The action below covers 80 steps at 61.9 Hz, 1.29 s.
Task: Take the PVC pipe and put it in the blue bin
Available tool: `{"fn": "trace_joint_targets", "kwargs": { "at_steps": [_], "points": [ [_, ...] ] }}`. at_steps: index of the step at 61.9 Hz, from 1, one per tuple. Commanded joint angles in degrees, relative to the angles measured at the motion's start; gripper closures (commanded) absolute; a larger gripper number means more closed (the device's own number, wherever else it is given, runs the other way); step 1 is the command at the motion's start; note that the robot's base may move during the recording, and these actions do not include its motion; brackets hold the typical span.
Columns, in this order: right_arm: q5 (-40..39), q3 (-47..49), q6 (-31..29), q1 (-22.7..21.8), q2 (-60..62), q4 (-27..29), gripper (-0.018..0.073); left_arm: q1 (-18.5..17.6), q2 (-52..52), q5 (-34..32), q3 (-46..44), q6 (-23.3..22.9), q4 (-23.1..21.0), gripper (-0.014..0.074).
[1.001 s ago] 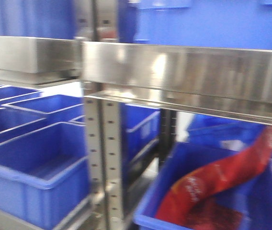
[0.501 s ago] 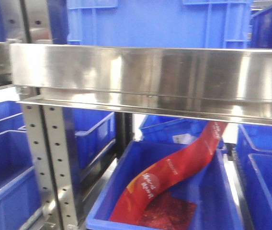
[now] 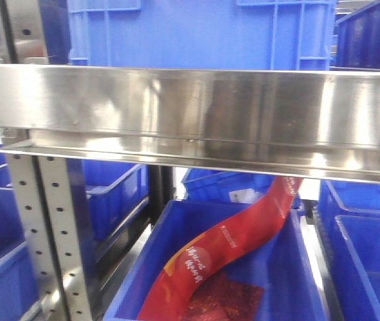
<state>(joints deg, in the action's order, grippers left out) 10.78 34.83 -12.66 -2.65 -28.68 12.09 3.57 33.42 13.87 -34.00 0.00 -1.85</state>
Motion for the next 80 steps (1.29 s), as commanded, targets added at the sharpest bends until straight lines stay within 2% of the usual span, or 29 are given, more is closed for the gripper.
{"fn": "trace_joint_targets", "kwargs": {
  "at_steps": [1, 80],
  "points": [
    [-1.8, -0.2, -0.3, 0.1, 0.2, 0.1, 0.0728, -0.3, -0.2, -1.6, -0.1, 0.0, -0.3, 0.0707],
    [-1.8, -0.2, -0.3, 0.1, 0.2, 0.1, 0.0728, -0.3, -0.2, -1.6, -0.1, 0.0, -0.3, 0.0707]
  ]
}}
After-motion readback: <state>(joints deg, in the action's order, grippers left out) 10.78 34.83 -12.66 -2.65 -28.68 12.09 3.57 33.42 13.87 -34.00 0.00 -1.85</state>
